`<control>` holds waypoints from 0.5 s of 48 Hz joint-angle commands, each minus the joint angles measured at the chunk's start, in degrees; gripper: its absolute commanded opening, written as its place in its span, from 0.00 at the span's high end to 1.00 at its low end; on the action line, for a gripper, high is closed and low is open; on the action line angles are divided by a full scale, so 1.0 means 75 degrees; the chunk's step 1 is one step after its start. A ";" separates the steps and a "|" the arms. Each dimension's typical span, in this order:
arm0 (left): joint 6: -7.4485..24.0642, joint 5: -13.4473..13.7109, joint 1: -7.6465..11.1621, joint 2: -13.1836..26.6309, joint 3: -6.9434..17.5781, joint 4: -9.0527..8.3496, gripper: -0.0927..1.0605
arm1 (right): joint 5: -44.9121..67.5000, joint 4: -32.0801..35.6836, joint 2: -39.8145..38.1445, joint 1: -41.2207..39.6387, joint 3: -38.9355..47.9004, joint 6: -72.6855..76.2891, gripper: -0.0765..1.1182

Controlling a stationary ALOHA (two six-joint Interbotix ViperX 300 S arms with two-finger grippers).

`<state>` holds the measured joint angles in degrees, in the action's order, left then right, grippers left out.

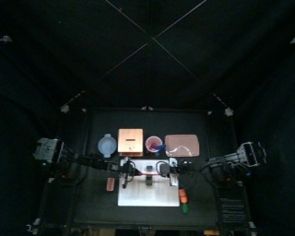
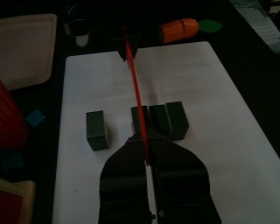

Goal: Cut the sushi into 4 pieces with the knife
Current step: Cut the sushi into 4 pieces

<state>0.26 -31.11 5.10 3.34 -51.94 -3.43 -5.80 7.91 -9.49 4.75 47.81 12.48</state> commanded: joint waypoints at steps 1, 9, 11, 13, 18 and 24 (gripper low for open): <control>0.0012 0.0047 0.0012 0.0047 0.0199 0.0023 0.86 | 0.0129 -0.0012 -0.0117 -0.0023 -0.0387 0.0012 0.80; 0.0000 0.0129 0.0023 0.0246 0.0223 0.0059 0.86 | 0.0129 -0.0012 0.0035 -0.0023 -0.0410 0.0012 0.80; 0.0000 0.0141 0.0023 0.0270 0.0223 0.0059 0.86 | 0.0129 -0.0012 0.0070 -0.0023 -0.0410 0.0012 0.80; 0.0000 0.0141 0.0035 0.0305 0.0234 0.0070 0.86 | 0.0129 -0.0012 0.0117 -0.0023 -0.0410 0.0012 0.80; 0.0000 0.0152 0.0035 0.0352 0.0234 0.0059 0.86 | 0.0129 -0.0012 0.0211 -0.0023 -0.0398 0.0012 0.80; 0.0000 0.0152 0.0082 0.0410 0.0246 0.0059 0.86 | 0.0129 -0.0023 0.0375 -0.0023 -0.0422 0.0023 0.80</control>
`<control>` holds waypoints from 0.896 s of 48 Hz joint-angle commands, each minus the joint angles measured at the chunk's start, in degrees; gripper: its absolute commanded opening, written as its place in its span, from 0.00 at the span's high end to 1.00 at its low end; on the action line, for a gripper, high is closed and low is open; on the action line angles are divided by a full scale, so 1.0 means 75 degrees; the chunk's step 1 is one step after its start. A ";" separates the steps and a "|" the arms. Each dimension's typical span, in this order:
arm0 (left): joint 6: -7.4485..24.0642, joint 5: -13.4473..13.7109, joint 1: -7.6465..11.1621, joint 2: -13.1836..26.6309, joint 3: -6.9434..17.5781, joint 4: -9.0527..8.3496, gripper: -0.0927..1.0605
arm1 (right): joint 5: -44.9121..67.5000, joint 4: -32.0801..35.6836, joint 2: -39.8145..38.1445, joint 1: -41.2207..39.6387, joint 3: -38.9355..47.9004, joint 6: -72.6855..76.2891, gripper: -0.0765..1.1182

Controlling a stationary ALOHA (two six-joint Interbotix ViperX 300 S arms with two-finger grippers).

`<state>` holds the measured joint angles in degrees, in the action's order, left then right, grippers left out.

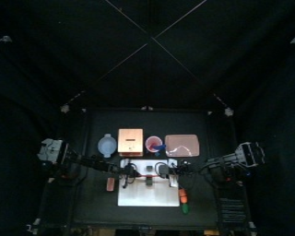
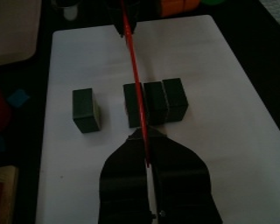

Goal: Cut the sushi into 4 pieces with the knife
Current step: Cut the sushi into 4 pieces

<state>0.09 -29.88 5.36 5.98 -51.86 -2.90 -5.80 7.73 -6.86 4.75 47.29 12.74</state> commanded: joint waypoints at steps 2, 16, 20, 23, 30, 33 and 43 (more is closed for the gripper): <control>0.0023 0.0000 0.0059 0.0082 0.0223 -0.0012 0.86 | 0.0129 -0.0012 0.0094 -0.0012 -0.0363 -0.0012 0.80; 0.0023 0.0281 0.0141 0.0141 0.0270 0.0105 0.86 | 0.0141 -0.0117 0.0246 0.0117 -0.0410 -0.0023 0.80; 0.0023 0.0316 0.0164 0.0187 0.0281 0.0141 0.86 | 0.0129 -0.0176 0.0270 0.0117 -0.0410 -0.0023 0.80; 0.0023 0.0316 0.0176 0.0305 0.0305 0.0164 0.86 | 0.0129 -0.0223 0.0387 0.0117 -0.0410 -0.0012 0.80; 0.0023 0.0410 0.0176 0.0703 0.0375 0.0234 0.86 | 0.0141 -0.0387 0.0844 0.0141 -0.0422 -0.0023 0.80; 0.0023 0.0539 0.0176 0.0926 0.0469 0.0258 0.86 | 0.0129 -0.0410 0.1031 0.0164 -0.0434 -0.0023 0.80; 0.0047 0.1195 0.0176 0.1277 0.0785 0.0234 0.86 | 0.0129 -0.0422 0.1254 0.0129 -0.0434 -0.0023 0.80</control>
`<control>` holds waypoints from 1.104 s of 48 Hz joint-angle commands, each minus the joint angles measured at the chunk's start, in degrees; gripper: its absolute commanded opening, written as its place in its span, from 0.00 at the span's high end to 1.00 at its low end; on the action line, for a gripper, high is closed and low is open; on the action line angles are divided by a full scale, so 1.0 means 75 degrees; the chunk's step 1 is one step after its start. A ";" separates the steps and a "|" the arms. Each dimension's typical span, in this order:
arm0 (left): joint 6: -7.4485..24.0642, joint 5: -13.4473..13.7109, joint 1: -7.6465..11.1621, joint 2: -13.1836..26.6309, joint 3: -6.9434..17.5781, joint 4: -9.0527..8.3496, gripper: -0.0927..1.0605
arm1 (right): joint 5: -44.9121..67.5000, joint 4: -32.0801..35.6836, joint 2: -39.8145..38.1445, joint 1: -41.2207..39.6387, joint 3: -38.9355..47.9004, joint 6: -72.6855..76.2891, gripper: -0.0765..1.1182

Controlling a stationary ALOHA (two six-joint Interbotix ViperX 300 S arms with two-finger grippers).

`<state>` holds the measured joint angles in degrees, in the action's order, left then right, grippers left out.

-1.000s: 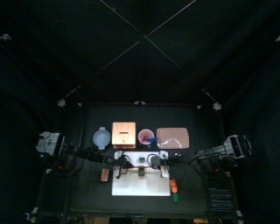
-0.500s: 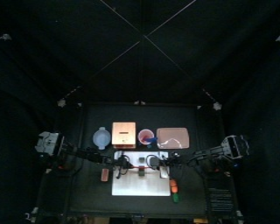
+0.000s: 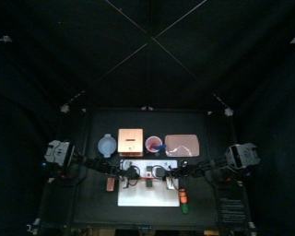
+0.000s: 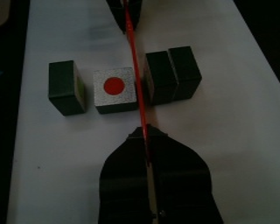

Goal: Cut the sushi into 4 pieces with the knife
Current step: Cut the sushi into 4 pieces

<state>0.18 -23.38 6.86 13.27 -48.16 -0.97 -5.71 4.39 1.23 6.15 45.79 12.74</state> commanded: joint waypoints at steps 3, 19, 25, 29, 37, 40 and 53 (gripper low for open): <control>0.0047 0.0352 -0.0047 0.0281 0.0316 -0.0035 0.86 | 0.0059 0.0035 0.0152 -0.0059 -0.0246 -0.0023 0.80; 0.0047 0.0445 -0.0492 -0.0141 0.0187 -0.0410 0.86 | -0.0281 0.0410 -0.0152 -0.0293 -0.0410 -0.0023 0.80; 0.0047 0.0445 -0.0609 -0.0387 0.0117 -0.0563 0.86 | -0.0434 0.0504 -0.0246 -0.0387 -0.0516 -0.0023 0.80; 0.0047 0.0445 -0.0680 -0.0527 0.0035 -0.0621 0.86 | -0.0551 0.0539 -0.0270 -0.0445 -0.0562 -0.0023 0.80; 0.0023 0.0457 -0.0621 -0.0809 0.0047 -0.0609 0.86 | -0.0727 0.0539 -0.0527 -0.0398 -0.0691 -0.0023 0.80; 0.0000 0.0457 -0.0586 -0.0984 0.0059 -0.0563 0.86 | -0.0762 0.0527 -0.0738 -0.0398 -0.0750 -0.0023 0.80; 0.0000 0.0445 -0.0328 -0.1828 0.0059 0.0246 0.86 | -0.0738 0.0293 -0.1348 -0.0105 -0.0797 0.0000 0.80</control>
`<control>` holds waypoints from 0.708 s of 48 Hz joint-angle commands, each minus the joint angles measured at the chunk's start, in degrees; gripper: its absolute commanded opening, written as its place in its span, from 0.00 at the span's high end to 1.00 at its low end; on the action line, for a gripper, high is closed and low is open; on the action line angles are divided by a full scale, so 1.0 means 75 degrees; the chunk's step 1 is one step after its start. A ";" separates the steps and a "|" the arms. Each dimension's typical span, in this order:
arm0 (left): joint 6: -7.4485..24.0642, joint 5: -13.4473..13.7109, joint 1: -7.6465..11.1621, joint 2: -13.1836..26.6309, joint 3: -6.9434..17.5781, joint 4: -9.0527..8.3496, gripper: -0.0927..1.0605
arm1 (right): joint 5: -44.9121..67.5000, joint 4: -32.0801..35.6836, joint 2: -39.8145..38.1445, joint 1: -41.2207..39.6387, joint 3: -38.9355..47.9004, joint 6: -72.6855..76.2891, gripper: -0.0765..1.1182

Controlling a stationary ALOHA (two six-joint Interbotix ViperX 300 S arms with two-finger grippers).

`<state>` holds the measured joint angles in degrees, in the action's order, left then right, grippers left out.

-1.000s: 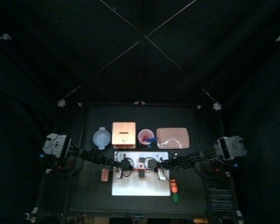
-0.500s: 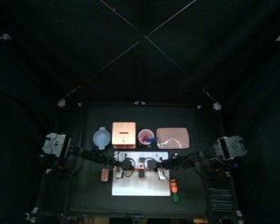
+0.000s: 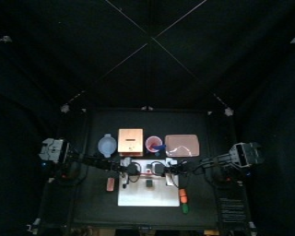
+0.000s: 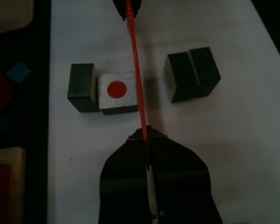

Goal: Cut the sushi into 4 pieces with the knife
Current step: Cut the sushi into 4 pieces

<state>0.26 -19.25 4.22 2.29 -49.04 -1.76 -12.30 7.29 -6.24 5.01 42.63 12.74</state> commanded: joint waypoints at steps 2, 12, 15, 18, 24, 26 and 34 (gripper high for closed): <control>-0.0012 -0.0094 0.0059 -0.0410 0.0176 0.0586 0.86 | 0.0141 -0.0176 -0.0352 0.0094 -0.0387 -0.0012 0.80; 0.0000 -0.0094 0.0316 -0.0422 0.0164 0.1102 0.86 | 0.0141 -0.0270 -0.0352 0.0258 -0.0422 0.0000 0.80; 0.0000 -0.0105 0.0422 -0.0410 0.0164 0.1207 0.86 | 0.0141 -0.0328 -0.0352 0.0316 -0.0422 0.0023 0.80; 0.0000 -0.0105 0.0504 -0.0410 0.0176 0.1371 0.86 | 0.0141 -0.0410 -0.0340 0.0375 -0.0422 0.0023 0.80; 0.0000 -0.0105 0.0539 -0.0305 0.0164 0.1523 0.86 | 0.0152 -0.0457 -0.0270 0.0457 -0.0398 0.0023 0.80; 0.0000 -0.0105 0.0551 -0.0246 0.0188 0.1535 0.86 | 0.0141 -0.0457 -0.0223 0.0457 -0.0387 0.0023 0.80; 0.0000 -0.0117 0.0598 0.0012 0.0246 0.1535 0.86 | 0.0152 -0.0457 -0.0059 0.0457 -0.0363 0.0023 0.80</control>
<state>0.44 -19.34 8.79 2.20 -49.31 9.49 -12.22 3.87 -6.06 8.35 42.36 12.92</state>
